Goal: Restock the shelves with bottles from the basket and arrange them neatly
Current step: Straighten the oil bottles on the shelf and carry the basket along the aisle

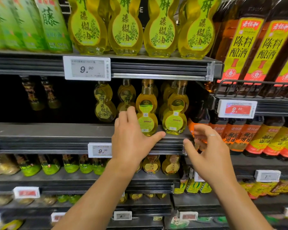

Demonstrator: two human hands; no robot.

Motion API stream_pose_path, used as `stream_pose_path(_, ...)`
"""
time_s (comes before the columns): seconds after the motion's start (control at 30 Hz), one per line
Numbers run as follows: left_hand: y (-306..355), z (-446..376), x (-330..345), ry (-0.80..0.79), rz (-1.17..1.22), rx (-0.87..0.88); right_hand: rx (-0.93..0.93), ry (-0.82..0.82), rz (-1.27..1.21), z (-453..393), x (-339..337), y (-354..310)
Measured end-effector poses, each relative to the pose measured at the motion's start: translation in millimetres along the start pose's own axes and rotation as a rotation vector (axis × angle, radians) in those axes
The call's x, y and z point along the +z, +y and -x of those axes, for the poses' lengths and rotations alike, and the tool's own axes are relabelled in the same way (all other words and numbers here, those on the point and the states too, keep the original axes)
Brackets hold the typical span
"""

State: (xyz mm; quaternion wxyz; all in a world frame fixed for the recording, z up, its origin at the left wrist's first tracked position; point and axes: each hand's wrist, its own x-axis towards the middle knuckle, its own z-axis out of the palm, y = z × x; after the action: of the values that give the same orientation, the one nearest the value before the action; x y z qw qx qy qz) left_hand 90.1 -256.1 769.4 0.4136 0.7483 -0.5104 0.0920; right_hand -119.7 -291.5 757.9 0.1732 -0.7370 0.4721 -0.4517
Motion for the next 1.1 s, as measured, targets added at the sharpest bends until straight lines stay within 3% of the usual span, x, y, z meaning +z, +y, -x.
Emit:
stream_pose_path(0.17, 7, -3, 13, 0.034, -0.033, -0.028, -0.038, -0.173, -0.165, -6, 17, -42)
stream_pose_path(0.33, -3, -8, 15, 0.012, 0.142, -0.024, -0.049, -0.218, -0.145, -21, 42, -64)
stream_pose_path(0.53, -22, -14, -11, -0.344, 0.629, -0.039, -0.030, -0.271, -0.178, -25, 55, -70)
stream_pose_path(0.63, -35, -23, -21, -0.573, 0.768, -0.017, -0.028, -0.309, -0.213, -27, 57, -76)
stream_pose_path(0.73, -41, -33, -28, -0.664, 0.804, 0.024, -0.028, -0.353, -0.238, -32, 58, -82)
stream_pose_path(0.93, -42, -35, -27, -0.653, 0.751, 0.043, 0.027, -0.316, -0.215, -43, 64, -82)
stream_pose_path(1.1, -42, -32, -21, -0.530, 0.699, 0.006, 0.012, -0.221, -0.201, -39, 72, -77)
